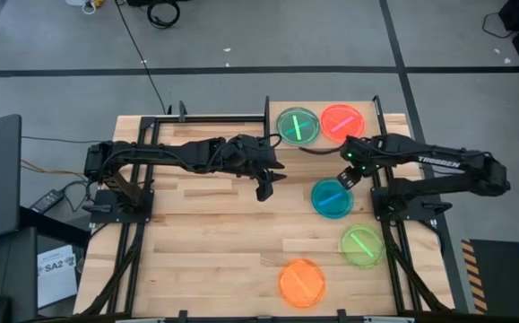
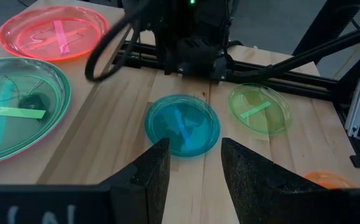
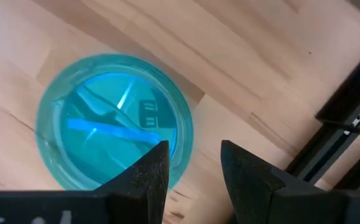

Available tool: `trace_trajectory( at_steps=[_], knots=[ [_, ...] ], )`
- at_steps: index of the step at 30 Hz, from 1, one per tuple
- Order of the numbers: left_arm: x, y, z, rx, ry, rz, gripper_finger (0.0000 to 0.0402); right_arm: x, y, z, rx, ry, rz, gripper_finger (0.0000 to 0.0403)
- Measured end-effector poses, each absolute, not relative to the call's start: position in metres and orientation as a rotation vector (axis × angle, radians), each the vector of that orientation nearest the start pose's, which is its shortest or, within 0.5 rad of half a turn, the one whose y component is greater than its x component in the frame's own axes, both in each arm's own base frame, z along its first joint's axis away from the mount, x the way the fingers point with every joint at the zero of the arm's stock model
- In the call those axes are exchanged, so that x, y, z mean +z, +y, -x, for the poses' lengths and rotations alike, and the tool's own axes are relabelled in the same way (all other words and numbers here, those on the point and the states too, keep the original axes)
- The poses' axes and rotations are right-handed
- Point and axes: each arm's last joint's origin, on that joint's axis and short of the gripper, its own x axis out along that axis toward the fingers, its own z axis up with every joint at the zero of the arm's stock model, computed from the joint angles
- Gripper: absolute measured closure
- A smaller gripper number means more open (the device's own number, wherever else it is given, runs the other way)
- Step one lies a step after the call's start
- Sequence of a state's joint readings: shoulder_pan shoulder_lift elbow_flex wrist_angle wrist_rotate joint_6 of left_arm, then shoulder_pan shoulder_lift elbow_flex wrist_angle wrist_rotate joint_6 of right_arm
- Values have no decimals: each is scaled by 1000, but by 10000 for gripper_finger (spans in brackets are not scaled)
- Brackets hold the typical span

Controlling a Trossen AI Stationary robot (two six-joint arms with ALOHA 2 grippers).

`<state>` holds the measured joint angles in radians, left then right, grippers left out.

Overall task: Place and stack plates onto a shelf
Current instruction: Stack the blue plate on top of the orange plate on the shelf

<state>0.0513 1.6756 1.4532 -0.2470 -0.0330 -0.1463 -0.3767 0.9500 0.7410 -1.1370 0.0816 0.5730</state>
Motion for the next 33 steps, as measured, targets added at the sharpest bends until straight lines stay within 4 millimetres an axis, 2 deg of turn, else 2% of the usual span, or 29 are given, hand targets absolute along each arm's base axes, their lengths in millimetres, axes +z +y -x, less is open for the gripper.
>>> trace_trajectory(
  at_steps=[10,16,23,33],
  knots=[
    [327,21,-385,117,463,148,251,215,-60,-144,-767,1349,-658,251],
    [327,21,-385,117,463,149,251,201,-61,-150,-757,1373,-669,251],
    [327,21,-385,117,464,149,251,171,-57,-142,-730,1392,-698,251],
    [327,20,-385,117,463,149,251,153,-54,-137,-707,1384,-722,251]
  ],
)
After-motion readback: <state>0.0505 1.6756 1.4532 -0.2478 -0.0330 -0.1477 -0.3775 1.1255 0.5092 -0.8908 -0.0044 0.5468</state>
